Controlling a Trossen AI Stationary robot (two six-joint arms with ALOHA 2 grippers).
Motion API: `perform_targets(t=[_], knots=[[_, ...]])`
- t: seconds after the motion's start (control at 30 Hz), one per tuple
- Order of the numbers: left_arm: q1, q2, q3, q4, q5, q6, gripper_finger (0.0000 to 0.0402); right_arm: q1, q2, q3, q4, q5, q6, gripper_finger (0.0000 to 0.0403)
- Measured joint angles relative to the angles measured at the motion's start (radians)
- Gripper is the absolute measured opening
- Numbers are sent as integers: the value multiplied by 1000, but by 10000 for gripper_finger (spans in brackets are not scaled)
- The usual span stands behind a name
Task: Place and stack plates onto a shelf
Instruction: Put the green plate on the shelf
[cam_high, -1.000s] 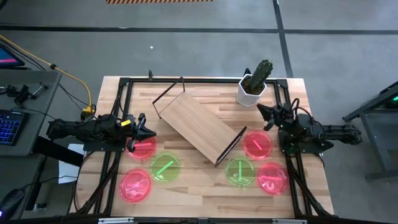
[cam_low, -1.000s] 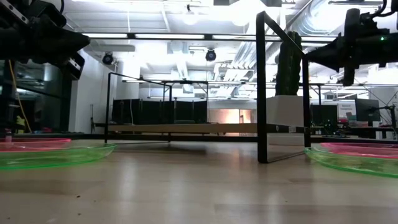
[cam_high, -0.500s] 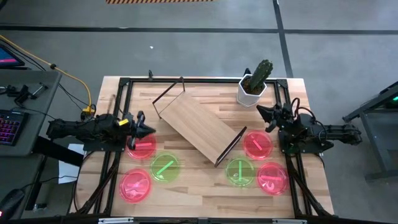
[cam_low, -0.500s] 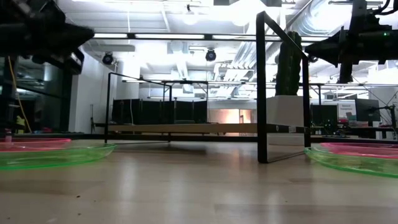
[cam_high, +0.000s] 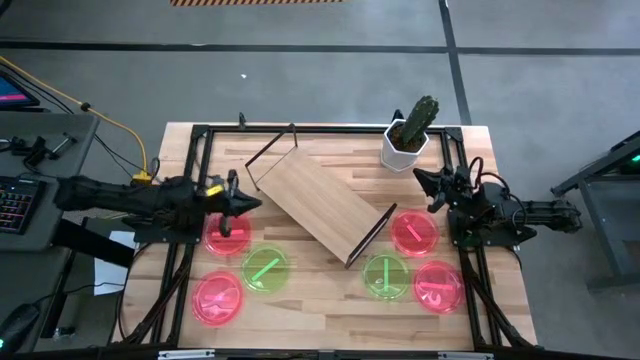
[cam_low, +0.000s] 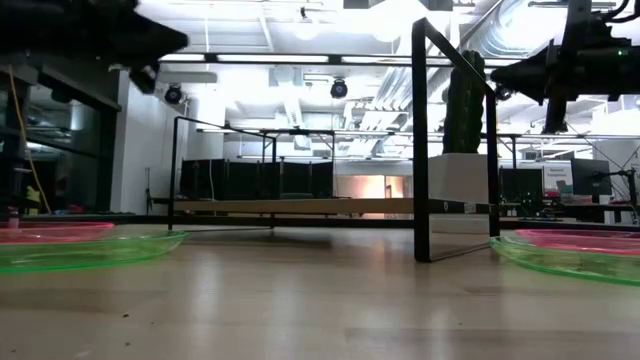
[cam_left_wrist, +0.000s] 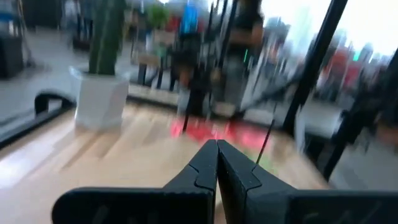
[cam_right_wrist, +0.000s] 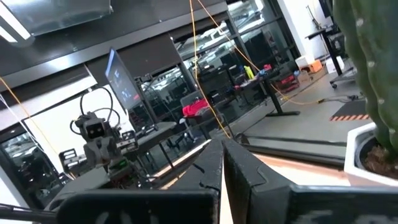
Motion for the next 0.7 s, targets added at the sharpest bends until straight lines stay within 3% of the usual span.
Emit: perform_targets(t=[0.17,0.3,0.47,0.7], knots=[[-2,219,237,-325,4,40,1,0,0,0,49,5,-64,0],[-14,333,326,-549,15,-1,2,0,0,0,67,7,-82,0],[-44,444,327,-662,52,-105,35,0,0,0,57,6,-96,0],[-101,583,327,-646,68,-72,118,0,0,0,48,6,-86,0]])
